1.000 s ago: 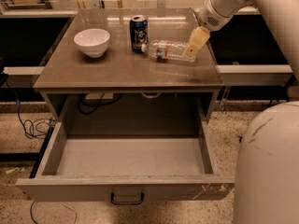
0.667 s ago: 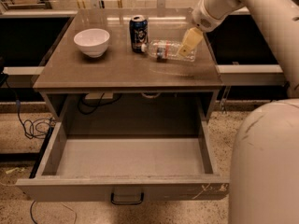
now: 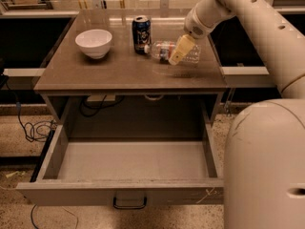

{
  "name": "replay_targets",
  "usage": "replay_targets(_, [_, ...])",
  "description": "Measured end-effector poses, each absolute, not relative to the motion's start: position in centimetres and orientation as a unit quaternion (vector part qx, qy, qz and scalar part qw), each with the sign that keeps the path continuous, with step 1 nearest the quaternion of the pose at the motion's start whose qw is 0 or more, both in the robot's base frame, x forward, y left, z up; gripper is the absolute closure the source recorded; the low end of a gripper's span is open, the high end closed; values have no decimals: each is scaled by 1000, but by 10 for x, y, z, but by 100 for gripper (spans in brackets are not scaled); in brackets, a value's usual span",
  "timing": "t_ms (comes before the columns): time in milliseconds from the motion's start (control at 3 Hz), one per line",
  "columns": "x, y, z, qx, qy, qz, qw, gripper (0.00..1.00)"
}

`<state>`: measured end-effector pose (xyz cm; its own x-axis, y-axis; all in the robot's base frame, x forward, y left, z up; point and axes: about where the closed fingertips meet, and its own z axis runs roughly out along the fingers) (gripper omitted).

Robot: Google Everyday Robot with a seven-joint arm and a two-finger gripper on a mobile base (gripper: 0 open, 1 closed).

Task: Place water bottle into top drawer

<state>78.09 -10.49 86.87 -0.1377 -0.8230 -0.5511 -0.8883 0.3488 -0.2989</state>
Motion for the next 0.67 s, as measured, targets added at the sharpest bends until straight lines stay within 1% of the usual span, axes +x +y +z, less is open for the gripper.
replay_targets(333, [770, -107, 854, -577, 753, 78, 307, 0])
replay_targets(667, [759, -115, 839, -575, 759, 104, 286, 18])
